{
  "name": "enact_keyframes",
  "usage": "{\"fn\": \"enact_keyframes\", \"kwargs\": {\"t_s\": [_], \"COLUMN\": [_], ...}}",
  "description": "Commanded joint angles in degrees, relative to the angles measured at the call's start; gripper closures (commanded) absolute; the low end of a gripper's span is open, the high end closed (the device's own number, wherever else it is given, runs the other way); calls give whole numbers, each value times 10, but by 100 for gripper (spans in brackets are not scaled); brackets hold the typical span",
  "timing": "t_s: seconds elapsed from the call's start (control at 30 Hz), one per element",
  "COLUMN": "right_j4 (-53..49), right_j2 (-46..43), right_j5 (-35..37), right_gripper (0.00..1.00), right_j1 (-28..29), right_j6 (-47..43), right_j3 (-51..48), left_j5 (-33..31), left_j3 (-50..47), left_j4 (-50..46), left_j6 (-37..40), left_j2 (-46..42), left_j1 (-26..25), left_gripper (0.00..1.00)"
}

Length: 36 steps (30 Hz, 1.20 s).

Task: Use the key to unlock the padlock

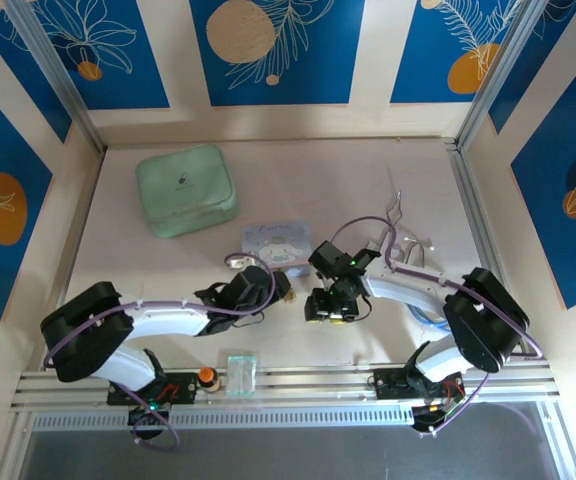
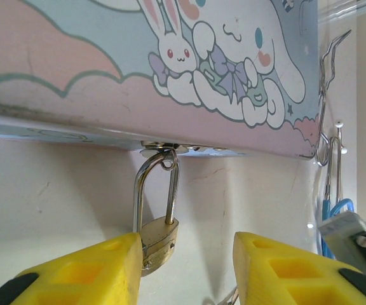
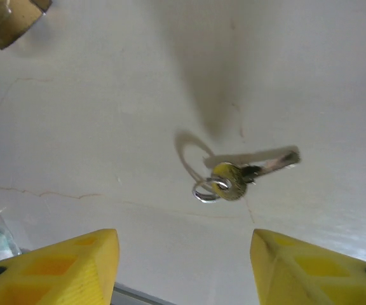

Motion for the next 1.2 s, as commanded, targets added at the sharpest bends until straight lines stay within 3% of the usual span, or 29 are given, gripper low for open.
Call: {"fn": "enact_keyframes", "kwargs": {"t_s": [0.0, 0.23, 0.47, 0.6, 0.93, 1.17], "right_j4": [23, 8, -75, -114, -136, -79], "right_j2": [26, 61, 111, 115, 58, -30], "right_j5": [11, 85, 192, 225, 223, 164], "right_gripper": [43, 45, 61, 64, 66, 61], "right_j1": [13, 34, 69, 83, 81, 65], "right_j6": [32, 55, 57, 70, 80, 59], "right_j3": [6, 25, 75, 73, 31, -4], "left_j5": [-15, -19, -23, -35, -36, -34], "left_j3": [18, 7, 1, -14, -9, -7], "left_j4": [-29, -23, -19, 6, 2, 5], "left_j6": [20, 8, 3, -9, -11, -14], "left_j2": [-12, -16, -20, -26, -26, -24], "left_j1": [-3, -3, -3, -3, -4, -4], "left_gripper": [58, 58, 58, 58, 58, 58]}}
